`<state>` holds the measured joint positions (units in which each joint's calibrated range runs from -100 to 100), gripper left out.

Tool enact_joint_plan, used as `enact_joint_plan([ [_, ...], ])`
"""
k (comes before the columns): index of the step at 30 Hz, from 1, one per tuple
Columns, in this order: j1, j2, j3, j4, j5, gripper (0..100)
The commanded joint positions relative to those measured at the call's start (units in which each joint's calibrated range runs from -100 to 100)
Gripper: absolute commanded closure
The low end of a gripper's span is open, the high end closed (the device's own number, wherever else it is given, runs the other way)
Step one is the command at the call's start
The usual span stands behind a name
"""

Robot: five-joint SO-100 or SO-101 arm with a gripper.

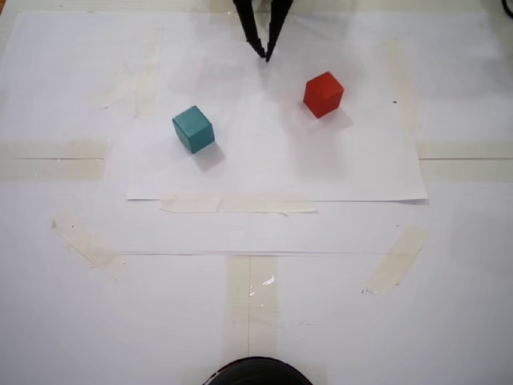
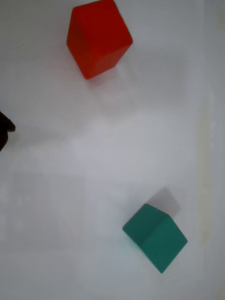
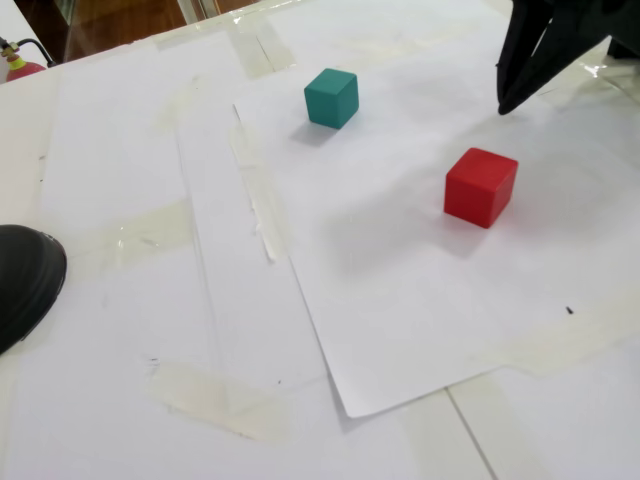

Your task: Put the red cube on the top of the blue cube.

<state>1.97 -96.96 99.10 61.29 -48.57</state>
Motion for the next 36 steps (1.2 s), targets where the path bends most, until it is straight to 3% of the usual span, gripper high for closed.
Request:
enact_joint_plan([
  [1, 0.5, -0.5, 0.8, -0.9, 0.2, 100],
  [36, 0.5, -0.5, 0.8, -0.9, 0.2, 100],
])
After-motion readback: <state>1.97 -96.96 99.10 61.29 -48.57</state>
